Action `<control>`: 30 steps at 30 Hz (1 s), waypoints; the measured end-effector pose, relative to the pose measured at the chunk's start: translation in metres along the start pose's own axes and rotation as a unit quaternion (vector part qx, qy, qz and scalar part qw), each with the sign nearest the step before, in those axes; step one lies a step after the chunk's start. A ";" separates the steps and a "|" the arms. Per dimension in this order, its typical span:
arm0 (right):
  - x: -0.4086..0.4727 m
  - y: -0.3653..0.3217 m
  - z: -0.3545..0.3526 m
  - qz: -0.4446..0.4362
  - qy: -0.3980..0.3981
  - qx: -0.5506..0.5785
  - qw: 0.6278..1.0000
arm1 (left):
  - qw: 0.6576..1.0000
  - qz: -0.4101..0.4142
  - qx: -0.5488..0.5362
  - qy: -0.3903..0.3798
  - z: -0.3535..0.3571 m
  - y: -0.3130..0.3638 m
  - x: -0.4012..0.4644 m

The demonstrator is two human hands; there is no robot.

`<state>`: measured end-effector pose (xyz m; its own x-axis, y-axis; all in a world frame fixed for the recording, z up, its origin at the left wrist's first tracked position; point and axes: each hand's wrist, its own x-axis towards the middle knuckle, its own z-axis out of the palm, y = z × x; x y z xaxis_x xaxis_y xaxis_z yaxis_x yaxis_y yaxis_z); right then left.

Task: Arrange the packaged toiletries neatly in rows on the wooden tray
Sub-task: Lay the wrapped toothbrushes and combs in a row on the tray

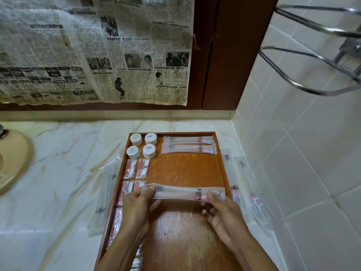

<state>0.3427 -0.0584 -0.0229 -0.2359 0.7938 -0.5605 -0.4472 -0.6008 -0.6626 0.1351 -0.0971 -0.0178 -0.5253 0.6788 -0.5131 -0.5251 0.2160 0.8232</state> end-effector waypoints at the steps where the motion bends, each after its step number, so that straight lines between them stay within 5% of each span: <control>1: -0.001 0.004 0.004 0.012 -0.008 0.027 1.000 | 1.000 -0.001 -0.005 -0.003 0.002 -0.001 -0.001; 9: 0.002 0.018 0.031 0.039 0.010 0.155 0.987 | 1.000 0.006 -0.030 -0.003 0.009 -0.003 -0.007; 16: 0.003 0.020 0.038 0.064 0.011 0.075 0.995 | 1.000 0.011 -0.022 -0.011 0.007 -0.003 -0.009; 30: 0.012 0.004 0.016 -0.036 0.020 -0.027 0.999 | 0.999 0.006 -0.012 -0.046 -0.004 0.001 0.001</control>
<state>0.3244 -0.0494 -0.0243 -0.1701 0.8310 -0.5296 -0.4145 -0.5479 -0.7266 0.1307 -0.0990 -0.0183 -0.4682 0.7430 -0.4782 -0.5353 0.1921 0.8225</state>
